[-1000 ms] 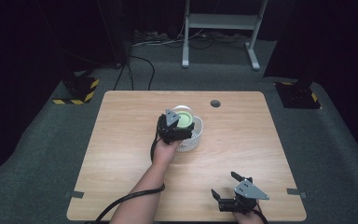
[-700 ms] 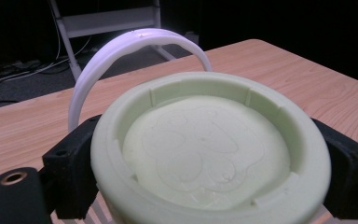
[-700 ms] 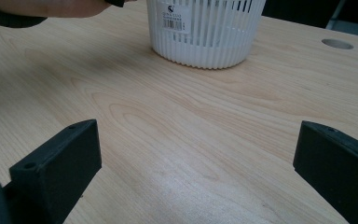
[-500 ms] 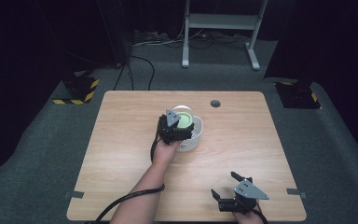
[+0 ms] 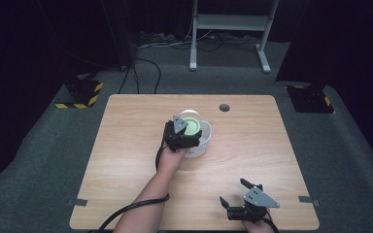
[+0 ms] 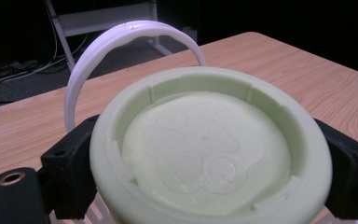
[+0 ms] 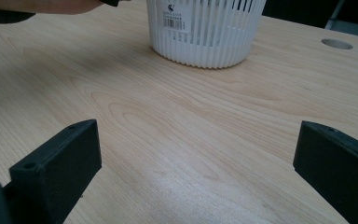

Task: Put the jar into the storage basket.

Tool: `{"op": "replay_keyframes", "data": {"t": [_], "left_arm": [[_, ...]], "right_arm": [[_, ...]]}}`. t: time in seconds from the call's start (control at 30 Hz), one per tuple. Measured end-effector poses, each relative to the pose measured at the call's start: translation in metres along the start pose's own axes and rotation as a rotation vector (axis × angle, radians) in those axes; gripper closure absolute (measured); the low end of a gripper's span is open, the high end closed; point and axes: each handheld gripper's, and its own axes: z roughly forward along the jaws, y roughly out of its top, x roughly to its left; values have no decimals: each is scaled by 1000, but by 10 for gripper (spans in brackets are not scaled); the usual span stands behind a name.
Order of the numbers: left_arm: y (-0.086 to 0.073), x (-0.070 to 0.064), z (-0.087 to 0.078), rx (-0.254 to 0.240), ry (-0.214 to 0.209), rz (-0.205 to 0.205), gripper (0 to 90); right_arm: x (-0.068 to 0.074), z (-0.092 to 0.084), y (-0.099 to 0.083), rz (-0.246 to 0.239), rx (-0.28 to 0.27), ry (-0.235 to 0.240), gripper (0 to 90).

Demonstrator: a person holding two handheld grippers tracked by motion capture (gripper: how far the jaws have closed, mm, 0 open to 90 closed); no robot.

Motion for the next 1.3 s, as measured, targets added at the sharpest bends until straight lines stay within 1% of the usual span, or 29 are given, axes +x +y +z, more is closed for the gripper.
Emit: {"op": "replay_keyframes", "data": {"t": [0.03, 0.07, 0.1, 0.13, 0.2, 0.27, 0.33, 0.5, 0.8, 0.93, 1.1, 1.2, 1.3], "left_arm": [[0, 0, 0, 0, 0, 0, 86], [1, 0, 0, 1, -4, -4, 86], [2, 0, -1, 0, 0, -4, 57], [3, 1, -1, 8, 0, -4, 40], [5, 1, -1, 22, -18, -7, 3], [6, 2, -3, 31, -16, 0, 6], [8, 2, -5, 26, -25, 1, 6], [13, 3, -14, -9, -42, -1, 6], [16, 6, -23, -12, -47, 2, 5], [17, 6, -28, -19, -57, 10, 5], [19, 6, -34, -25, -72, 11, 6], [20, 5, -37, -33, -78, 21, 5], [20, 5, -39, -32, -79, 20, 5]], "right_arm": [[0, 0, 0, 0, 0, 0, 8], [0, 0, 0, 0, 0, 0, 8], [0, 0, 0, -1, 0, 0, 8], [0, 0, 0, -1, 0, 1, 8], [0, 0, 0, 0, -1, -2, 8], [0, 0, 0, -1, 0, -2, 8], [0, 0, 0, -1, -1, -3, 8], [0, 0, 0, -1, 2, -3, 8], [0, 0, 0, 0, 0, -5, 8], [0, 0, 0, 0, -1, -6, 8], [1, 0, 0, -3, 1, -7, 8], [1, 0, 0, -2, 1, -7, 8], [0, 0, 0, -1, 1, -8, 8]]}}
